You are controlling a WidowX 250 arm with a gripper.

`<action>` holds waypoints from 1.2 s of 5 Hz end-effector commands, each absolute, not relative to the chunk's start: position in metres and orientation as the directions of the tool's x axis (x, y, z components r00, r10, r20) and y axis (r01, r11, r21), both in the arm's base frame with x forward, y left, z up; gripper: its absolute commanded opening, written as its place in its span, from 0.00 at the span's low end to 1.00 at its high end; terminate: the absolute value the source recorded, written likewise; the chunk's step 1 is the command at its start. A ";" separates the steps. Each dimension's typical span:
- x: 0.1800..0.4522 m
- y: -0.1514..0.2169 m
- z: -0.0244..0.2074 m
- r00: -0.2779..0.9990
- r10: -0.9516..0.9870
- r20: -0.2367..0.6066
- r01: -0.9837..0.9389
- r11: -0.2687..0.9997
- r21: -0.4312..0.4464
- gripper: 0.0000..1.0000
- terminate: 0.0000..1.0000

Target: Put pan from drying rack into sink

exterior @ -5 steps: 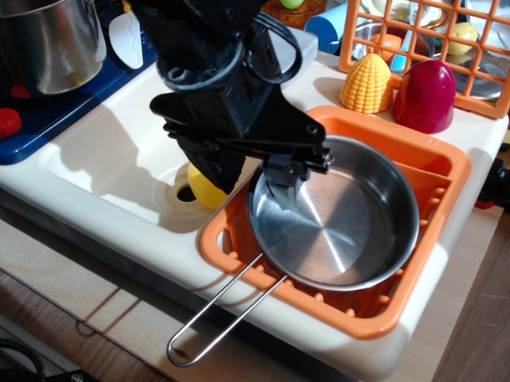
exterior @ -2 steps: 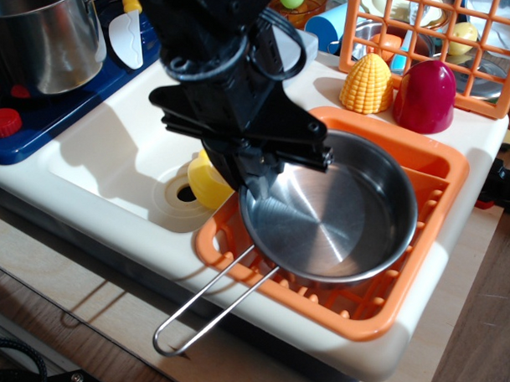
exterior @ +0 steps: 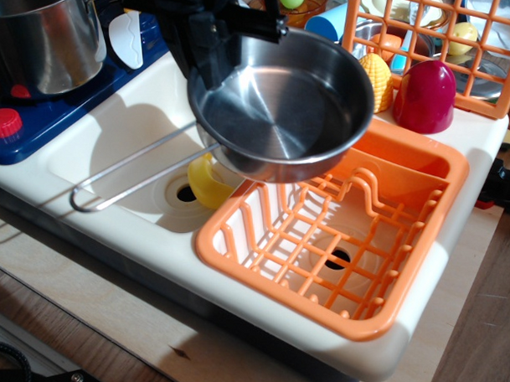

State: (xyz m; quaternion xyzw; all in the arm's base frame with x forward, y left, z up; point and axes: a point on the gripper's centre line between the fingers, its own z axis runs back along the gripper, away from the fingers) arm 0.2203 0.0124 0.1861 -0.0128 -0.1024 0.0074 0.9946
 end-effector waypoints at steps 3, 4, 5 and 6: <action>0.222 0.084 0.159 0.889 -0.222 0.401 0.179 0.974 0.143 0.00 0.00; 0.228 0.091 0.157 0.876 -0.234 0.423 0.213 0.972 0.098 1.00 0.00; 0.228 0.091 0.157 0.876 -0.234 0.423 0.213 0.972 0.098 1.00 0.00; 0.228 0.091 0.157 0.876 -0.234 0.423 0.213 0.972 0.098 1.00 1.00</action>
